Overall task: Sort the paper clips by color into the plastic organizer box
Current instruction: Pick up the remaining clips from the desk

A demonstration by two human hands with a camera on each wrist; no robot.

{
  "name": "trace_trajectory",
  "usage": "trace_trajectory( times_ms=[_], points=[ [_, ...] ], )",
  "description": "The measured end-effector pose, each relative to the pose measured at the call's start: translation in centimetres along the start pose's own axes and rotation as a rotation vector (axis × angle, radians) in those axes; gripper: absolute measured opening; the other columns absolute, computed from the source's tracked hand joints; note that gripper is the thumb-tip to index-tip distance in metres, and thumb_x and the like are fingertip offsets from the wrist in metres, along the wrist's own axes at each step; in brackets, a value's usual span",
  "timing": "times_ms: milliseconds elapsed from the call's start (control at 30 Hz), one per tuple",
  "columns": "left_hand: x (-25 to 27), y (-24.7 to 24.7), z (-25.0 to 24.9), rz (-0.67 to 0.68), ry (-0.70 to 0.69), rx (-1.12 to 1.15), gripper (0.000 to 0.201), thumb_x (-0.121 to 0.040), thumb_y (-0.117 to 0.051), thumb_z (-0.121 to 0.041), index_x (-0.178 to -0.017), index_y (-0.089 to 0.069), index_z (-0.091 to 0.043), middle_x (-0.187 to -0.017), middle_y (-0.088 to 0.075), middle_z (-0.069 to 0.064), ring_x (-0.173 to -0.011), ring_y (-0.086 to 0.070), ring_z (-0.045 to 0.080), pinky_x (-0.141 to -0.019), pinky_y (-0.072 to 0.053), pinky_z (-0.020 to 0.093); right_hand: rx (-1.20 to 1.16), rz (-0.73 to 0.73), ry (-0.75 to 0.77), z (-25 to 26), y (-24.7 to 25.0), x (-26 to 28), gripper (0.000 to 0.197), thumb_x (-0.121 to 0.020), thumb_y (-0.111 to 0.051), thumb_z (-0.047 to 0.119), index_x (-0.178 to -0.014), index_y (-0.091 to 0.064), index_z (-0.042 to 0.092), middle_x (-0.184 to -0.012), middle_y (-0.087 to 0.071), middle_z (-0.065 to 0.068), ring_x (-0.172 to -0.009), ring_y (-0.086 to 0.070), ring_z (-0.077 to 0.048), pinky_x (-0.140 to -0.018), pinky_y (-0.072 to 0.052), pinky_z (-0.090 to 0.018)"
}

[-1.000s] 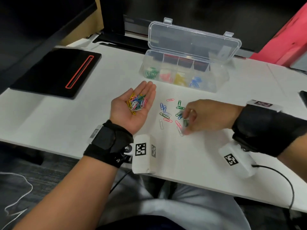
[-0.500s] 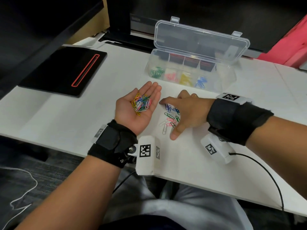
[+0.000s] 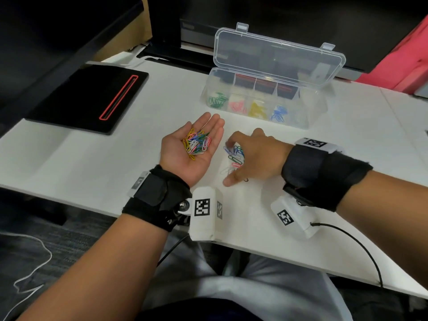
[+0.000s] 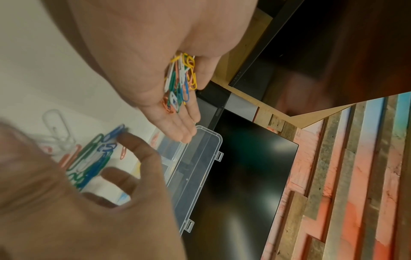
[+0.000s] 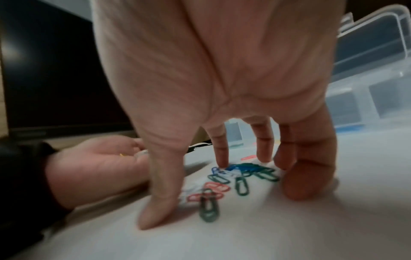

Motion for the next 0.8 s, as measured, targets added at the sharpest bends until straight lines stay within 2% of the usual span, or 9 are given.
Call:
trace_trajectory(
  times_ms=[100, 133, 200, 267, 400, 500, 600, 733, 800],
  points=[
    [0.1, 0.0, 0.0, -0.001, 0.001, -0.009, 0.037, -0.103, -0.035, -0.019, -0.113, -0.062, 0.004, -0.109, -0.069, 0.022, -0.106, -0.064, 0.034, -0.097, -0.049, 0.041, -0.068, -0.055, 0.107, 0.3, 0.1, -0.5, 0.05, -0.069, -0.083, 0.038, -0.111, -0.059, 0.024, -0.085, -0.046, 0.009, -0.095, -0.052, -0.017, -0.076, -0.04, -0.026],
    [0.2, -0.1, 0.1, -0.004, 0.0, -0.009, 0.037, -0.103, -0.035, -0.019, -0.113, -0.062, 0.004, -0.109, -0.069, 0.022, -0.105, -0.064, 0.034, -0.097, -0.049, 0.041, -0.101, -0.072, 0.122, 0.3, 0.0, -0.6, 0.039, -0.071, -0.083, 0.031, -0.104, -0.064, 0.023, -0.086, -0.052, 0.009, -0.087, -0.057, -0.01, -0.073, -0.042, -0.025],
    [0.3, 0.0, 0.1, -0.012, -0.002, -0.005, 0.037, -0.102, -0.035, -0.019, -0.113, -0.062, 0.004, -0.109, -0.069, 0.022, -0.105, -0.064, 0.034, -0.096, -0.049, 0.04, -0.207, -0.076, 0.121, -0.2, -0.3, -0.8, 0.022, -0.073, -0.082, 0.02, -0.093, -0.071, 0.02, -0.086, -0.063, 0.008, -0.06, -0.059, 0.006, -0.068, -0.049, -0.022],
    [0.6, 0.1, 0.1, -0.016, -0.002, -0.002, 0.037, -0.102, -0.036, -0.019, -0.112, -0.062, 0.004, -0.109, -0.069, 0.022, -0.105, -0.064, 0.034, -0.095, -0.049, 0.04, -0.351, -0.059, 0.093, -0.9, -0.6, -0.7, 0.012, -0.075, -0.08, 0.012, -0.085, -0.073, 0.016, -0.081, -0.071, 0.002, -0.05, -0.062, 0.004, -0.067, -0.056, -0.021],
    [1.2, 0.2, 0.5, -0.017, 0.001, 0.011, 0.037, -0.102, -0.036, -0.018, -0.113, -0.062, 0.005, -0.108, -0.069, 0.022, -0.105, -0.064, 0.034, -0.095, -0.049, 0.04, -0.625, -0.028, 0.016, -3.1, -0.3, -0.1, 0.011, -0.073, -0.079, 0.0, -0.081, -0.074, 0.006, -0.072, -0.073, -0.005, -0.058, -0.07, -0.01, -0.06, -0.055, -0.016],
    [1.7, 0.1, 1.1, -0.02, 0.014, 0.006, 0.037, -0.102, -0.035, -0.018, -0.114, -0.062, 0.006, -0.108, -0.069, 0.022, -0.104, -0.064, 0.033, -0.093, -0.049, 0.04, -0.723, -0.017, -0.039, -4.2, 0.2, 0.3, 0.011, -0.071, -0.079, -0.004, -0.078, -0.075, 0.004, -0.073, -0.075, -0.013, -0.065, -0.072, -0.019, -0.067, -0.057, -0.021],
    [2.0, -0.2, 1.7, -0.021, 0.039, -0.007, 0.037, -0.102, -0.036, -0.019, -0.112, -0.062, 0.006, -0.107, -0.07, 0.022, -0.104, -0.064, 0.033, -0.092, -0.05, 0.04, -0.936, -0.066, -0.063, -4.5, 1.3, 0.9, 0.013, -0.071, -0.077, -0.009, -0.077, -0.073, 0.001, -0.073, -0.074, -0.012, -0.071, -0.072, -0.022, -0.065, -0.058, -0.021],
    [2.1, -0.6, 2.7, -0.026, 0.064, -0.009, 0.038, -0.102, -0.035, -0.018, -0.106, -0.063, 0.007, -0.099, -0.07, 0.023, -0.095, -0.066, 0.033, -0.091, -0.052, 0.04, -1.188, -0.122, 0.072, -2.7, 3.5, 1.8, 0.012, -0.075, -0.073, -0.009, -0.08, -0.068, 0.001, -0.07, -0.073, -0.008, -0.071, -0.072, -0.017, -0.068, -0.059, -0.022],
    [2.2, -1.0, 3.6, -0.006, 0.104, 0.024, 0.034, -0.101, -0.036, -0.018, -0.099, -0.062, 0.005, -0.089, -0.069, 0.019, -0.084, -0.067, 0.03, -0.083, -0.057, 0.04, -1.155, -0.114, 0.156, -1.2, 4.0, 2.1, 0.013, -0.075, -0.073, -0.01, -0.082, -0.068, -0.002, -0.073, -0.072, -0.013, -0.067, -0.072, -0.018, -0.066, -0.06, -0.023]
  ],
)
Point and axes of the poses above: each hand's wrist, its own x-axis away from the middle knuckle, its own y-axis out of the back of the hand, z = x × y, the point moved 1 cm from there along -x, towards the middle knuckle
